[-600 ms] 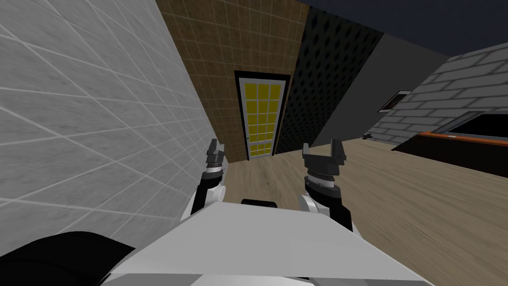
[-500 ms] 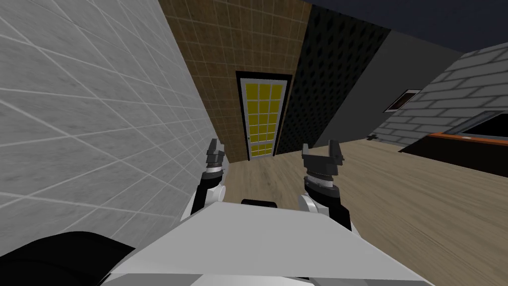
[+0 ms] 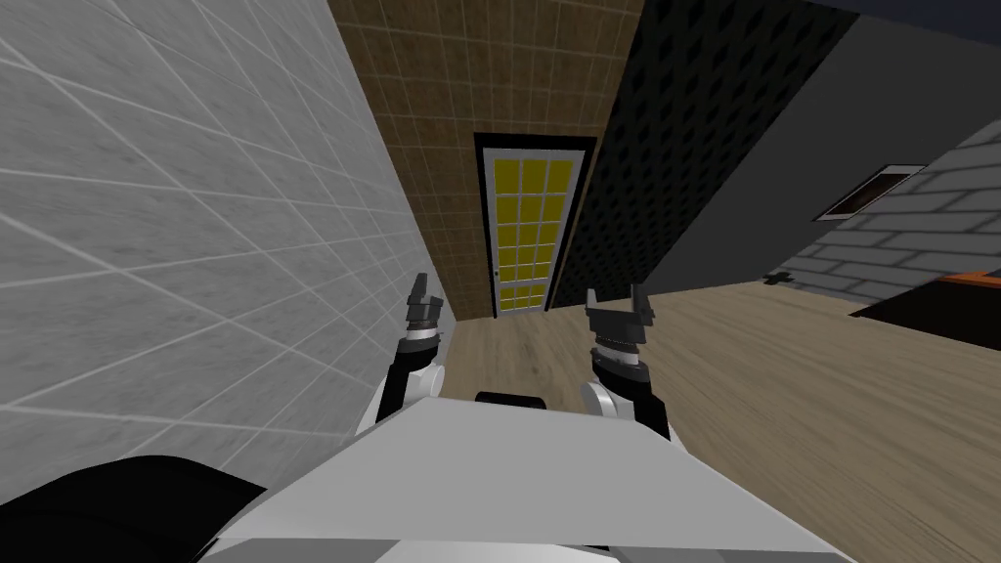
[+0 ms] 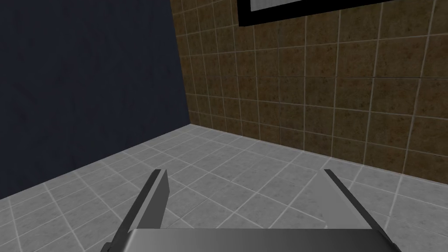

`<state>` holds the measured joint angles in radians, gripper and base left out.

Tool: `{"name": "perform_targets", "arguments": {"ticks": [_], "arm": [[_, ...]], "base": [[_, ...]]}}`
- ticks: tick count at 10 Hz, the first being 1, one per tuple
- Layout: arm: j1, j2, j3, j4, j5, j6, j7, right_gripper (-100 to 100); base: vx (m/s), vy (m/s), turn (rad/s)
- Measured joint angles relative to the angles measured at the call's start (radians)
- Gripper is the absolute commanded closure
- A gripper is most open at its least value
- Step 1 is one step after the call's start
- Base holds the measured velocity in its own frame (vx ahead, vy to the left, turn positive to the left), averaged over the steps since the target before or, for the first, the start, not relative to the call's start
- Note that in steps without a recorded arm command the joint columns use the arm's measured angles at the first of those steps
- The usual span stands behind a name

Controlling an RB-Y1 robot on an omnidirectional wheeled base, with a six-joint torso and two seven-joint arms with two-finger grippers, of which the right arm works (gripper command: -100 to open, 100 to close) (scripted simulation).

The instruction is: Pull the door open

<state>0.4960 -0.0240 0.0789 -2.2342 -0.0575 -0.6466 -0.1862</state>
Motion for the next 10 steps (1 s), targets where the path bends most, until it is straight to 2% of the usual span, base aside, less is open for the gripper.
{"name": "perform_targets", "arguments": {"ticks": [2, 6, 7, 10], "arm": [[-0.008, -0.013, 0.002, 0.042, -0.036, -0.007, -0.039, -100], [-0.027, -0.026, 0.008, 0.109, -0.084, -0.016, -0.089, -100], [-0.025, -0.033, 0.008, 0.134, -0.099, -0.029, -0.106, -100], [-0.05, -0.038, 0.013, 0.201, -0.137, -0.043, -0.147, -100]], "base": [[0.12, 0.017, 0.134], [0.095, 0.002, 0.121], [0.1, 0.015, 0.105], [0.096, 0.011, 0.13]]}}
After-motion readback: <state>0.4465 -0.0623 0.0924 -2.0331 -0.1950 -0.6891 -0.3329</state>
